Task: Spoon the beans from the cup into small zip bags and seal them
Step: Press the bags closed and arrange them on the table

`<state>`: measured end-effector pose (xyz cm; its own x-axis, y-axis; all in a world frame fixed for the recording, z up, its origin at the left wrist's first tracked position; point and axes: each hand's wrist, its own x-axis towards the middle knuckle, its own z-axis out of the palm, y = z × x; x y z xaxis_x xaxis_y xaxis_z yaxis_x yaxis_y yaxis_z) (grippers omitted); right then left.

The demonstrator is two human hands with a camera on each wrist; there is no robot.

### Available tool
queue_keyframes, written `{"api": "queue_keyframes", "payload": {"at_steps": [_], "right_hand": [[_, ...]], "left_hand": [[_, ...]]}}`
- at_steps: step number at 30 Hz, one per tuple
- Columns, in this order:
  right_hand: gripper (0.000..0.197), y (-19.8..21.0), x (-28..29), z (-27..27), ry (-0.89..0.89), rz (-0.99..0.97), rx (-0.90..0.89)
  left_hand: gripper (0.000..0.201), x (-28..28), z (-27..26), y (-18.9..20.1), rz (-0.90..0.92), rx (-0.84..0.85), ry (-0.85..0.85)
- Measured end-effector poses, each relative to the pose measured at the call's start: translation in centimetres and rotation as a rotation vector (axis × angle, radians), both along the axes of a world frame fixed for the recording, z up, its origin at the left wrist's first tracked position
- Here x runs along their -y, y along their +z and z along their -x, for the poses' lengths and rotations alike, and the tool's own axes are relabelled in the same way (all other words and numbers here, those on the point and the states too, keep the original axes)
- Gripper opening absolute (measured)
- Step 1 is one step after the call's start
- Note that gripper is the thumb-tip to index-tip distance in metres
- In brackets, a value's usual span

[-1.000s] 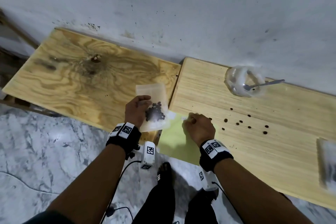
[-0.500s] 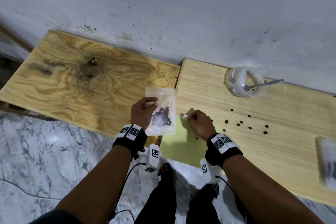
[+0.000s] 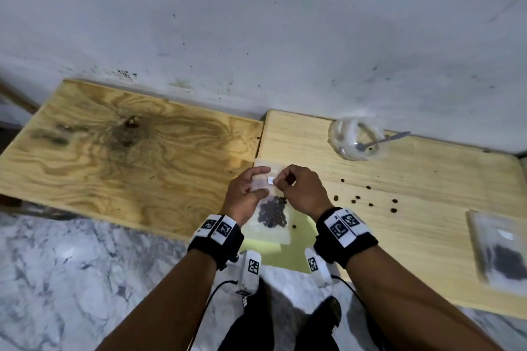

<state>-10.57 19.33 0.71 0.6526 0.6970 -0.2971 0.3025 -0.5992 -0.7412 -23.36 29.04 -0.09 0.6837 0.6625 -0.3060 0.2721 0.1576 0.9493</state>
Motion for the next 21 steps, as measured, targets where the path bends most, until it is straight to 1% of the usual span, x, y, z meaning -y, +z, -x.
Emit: {"api": "queue_keyframes", "payload": {"at_steps": [2, 4, 6, 8, 10, 12, 15, 18, 21], "right_hand": [[0.012, 0.3, 0.4, 0.1, -0.011, 0.044, 0.033], [0.013, 0.6, 0.9, 0.4, -0.037, 0.077, 0.057], [0.017, 0.8, 1.3, 0.7, -0.068, 0.080, 0.064], [0.026, 0.9, 1.7, 0.9, -0.109, 0.065, 0.065], [0.034, 1.0, 2.2, 1.0, -0.158, 0.056, 0.069], [0.038, 1.1, 2.8, 0.9, -0.204, 0.041, 0.078], [0.044, 0.8, 3.9, 0.3, -0.247, -0.046, 0.088], [0.047, 0.6, 4.9, -0.6, -0.282, -0.140, -0.004], [0.042, 0.4, 6.0, -1.5, -0.321, -0.229, -0.064]], "left_hand": [[0.048, 0.3, -0.2, -0.1, 0.003, 0.011, -0.019], [0.045, 0.6, -0.4, -0.2, 0.008, 0.018, -0.004], [0.032, 0.9, -0.7, -0.2, 0.009, 0.019, 0.053], [0.017, 1.2, -1.0, -0.2, 0.007, 0.005, 0.131], [0.013, 1.4, -1.2, -0.2, 0.001, -0.007, 0.167], [0.012, 1.5, -1.6, -0.2, 0.000, -0.013, 0.159], [0.014, 1.7, -2.0, -0.1, 0.015, -0.019, 0.128], [0.019, 2.1, -2.4, -0.2, 0.050, -0.001, 0.094], [0.029, 2.9, -3.5, -0.3, 0.075, 0.038, 0.029]]}}
